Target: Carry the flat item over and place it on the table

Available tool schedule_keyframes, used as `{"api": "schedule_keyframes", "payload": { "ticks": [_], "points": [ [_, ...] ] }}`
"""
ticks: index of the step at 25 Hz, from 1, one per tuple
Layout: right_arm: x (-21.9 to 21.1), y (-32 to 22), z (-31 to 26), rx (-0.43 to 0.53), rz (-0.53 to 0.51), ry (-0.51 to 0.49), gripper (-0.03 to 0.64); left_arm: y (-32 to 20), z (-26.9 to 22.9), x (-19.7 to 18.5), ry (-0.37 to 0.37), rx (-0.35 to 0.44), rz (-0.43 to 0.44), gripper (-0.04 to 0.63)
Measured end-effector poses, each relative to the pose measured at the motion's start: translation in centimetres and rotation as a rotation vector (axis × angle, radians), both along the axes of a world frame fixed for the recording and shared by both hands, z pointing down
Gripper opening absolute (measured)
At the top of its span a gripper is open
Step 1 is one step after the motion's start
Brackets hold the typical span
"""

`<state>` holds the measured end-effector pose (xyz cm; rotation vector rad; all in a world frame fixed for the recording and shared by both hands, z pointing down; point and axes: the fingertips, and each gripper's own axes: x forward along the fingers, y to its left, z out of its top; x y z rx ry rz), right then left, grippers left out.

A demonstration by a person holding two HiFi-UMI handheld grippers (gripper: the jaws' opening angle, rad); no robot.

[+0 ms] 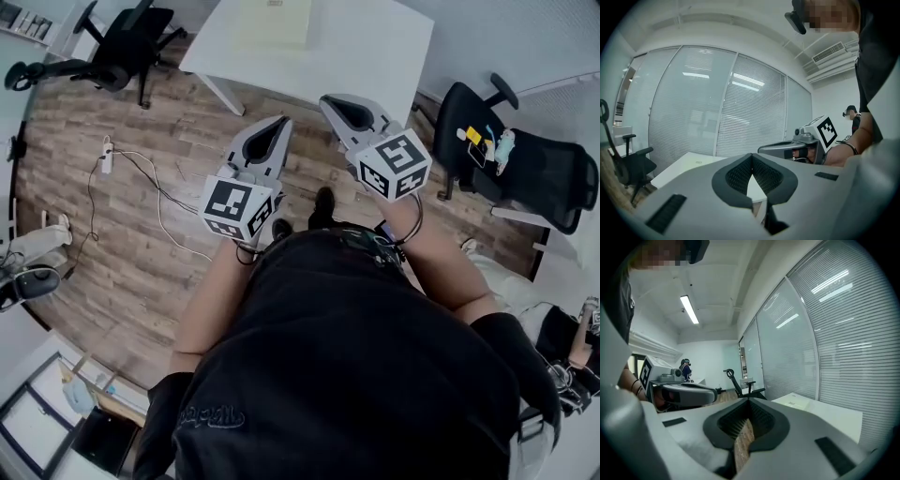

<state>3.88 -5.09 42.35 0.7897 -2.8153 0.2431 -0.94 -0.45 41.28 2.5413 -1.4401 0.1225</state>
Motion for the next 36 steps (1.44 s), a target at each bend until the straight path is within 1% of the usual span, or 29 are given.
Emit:
{"api": "schedule_keyframes", "payload": {
  "ticks": [5, 18, 25, 31, 36],
  "points": [
    [-2.1, 3.7, -0.7, 0.010, 0.015, -0.007, 0.021, 3.0, -0.3, -2.0, 0.007, 0.001, 0.017, 0.014],
    [-4.7, 12.4, -0.8, 0.027, 0.068, -0.030, 0.021, 10.3, -0.5, -4.5, 0.010, 0.016, 0.075, 0.014],
    [-5.4, 14.9, -0.7, 0.024, 0.079, -0.046, 0.021, 12.5, -0.4, -5.0, 0.015, 0.017, 0.085, 0.014],
    [-6.2, 15.7, -1.3, 0.041, 0.078, -0.043, 0.021, 13.1, -0.7, -5.4, 0.022, 0.027, 0.090, 0.014],
    [-5.9, 15.6, -1.1, 0.036, 0.081, -0.040, 0.021, 13.1, -0.7, -5.3, 0.022, 0.027, 0.093, 0.014]
  ]
}}
